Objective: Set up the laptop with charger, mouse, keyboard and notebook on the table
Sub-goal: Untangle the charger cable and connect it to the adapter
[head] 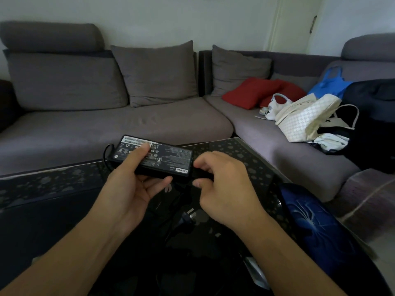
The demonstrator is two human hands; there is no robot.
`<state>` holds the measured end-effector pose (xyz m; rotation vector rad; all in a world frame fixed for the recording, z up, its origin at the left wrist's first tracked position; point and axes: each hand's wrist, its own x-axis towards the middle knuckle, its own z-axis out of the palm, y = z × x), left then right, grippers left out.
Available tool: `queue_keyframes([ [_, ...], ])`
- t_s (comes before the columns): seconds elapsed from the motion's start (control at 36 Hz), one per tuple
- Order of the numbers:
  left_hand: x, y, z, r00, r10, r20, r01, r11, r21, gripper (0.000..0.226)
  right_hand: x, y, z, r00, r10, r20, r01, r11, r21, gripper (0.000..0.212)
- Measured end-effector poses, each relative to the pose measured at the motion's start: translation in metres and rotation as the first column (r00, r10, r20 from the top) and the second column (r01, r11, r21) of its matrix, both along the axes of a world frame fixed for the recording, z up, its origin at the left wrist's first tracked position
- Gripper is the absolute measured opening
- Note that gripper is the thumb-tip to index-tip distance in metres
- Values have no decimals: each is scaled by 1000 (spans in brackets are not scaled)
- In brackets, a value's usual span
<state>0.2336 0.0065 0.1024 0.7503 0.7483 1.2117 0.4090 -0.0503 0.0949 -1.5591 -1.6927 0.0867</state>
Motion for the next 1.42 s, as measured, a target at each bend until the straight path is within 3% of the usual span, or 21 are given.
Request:
queue_keyframes([
  [0.06,4,-1,0,1000,10,-7,-10,1000,-4,20,0,2,-3,1000,0,7,0,999,-43,38],
  [0.11,12,-3,1,1000,17,-3,-17,1000,-26,23,3,2,-4,1000,26,7,-25,996,-84,57],
  [0.17,20,-5,1,1000,-2,-4,2,998,-66,26,8,2,-4,992,29,120,-15,994,-110,85],
  [0.19,24,-6,1,1000,-25,-8,24,996,-84,28,10,2,-5,980,20,198,-2,996,-93,89],
  [0.28,34,-8,3,989,-142,-36,139,988,-73,36,20,6,-7,965,-23,261,14,999,36,59],
  [0.36,39,-4,6,973,-214,-82,217,976,24,39,42,15,-9,995,-65,78,57,993,108,30],
  [0.44,41,13,5,972,-201,-120,210,975,72,44,68,28,1,988,-104,-113,100,994,-40,16],
  [0.5,47,28,2,973,-185,-141,194,980,52,50,88,41,5,981,-133,-139,113,983,-142,10],
  [0.61,62,50,-12,974,-165,-157,173,984,36,53,125,70,8,978,-166,-127,118,940,-321,20],
  [0.69,71,59,-23,981,-135,-142,138,990,8,70,149,93,2,976,-201,-88,148,899,-412,42],
  [0.78,73,65,-33,984,-136,-115,136,991,-7,67,168,110,-11,971,-237,-39,194,867,-460,44],
  [0.92,75,78,-47,985,-162,-59,157,984,-82,34,186,126,-32,944,-316,90,327,872,-365,23],
  [1.08,83,86,-53,992,-123,-40,118,987,-108,36,190,149,-50,924,-378,55,363,824,-434,38],
  [1.22,83,86,-62,987,-124,-105,119,991,-59,31,197,155,-65,926,-376,42,347,799,-491,28],
  [1.42,82,89,-71,992,-121,-19,119,989,-85,35,191,150,-78,889,-428,163,456,856,-242,18],
])
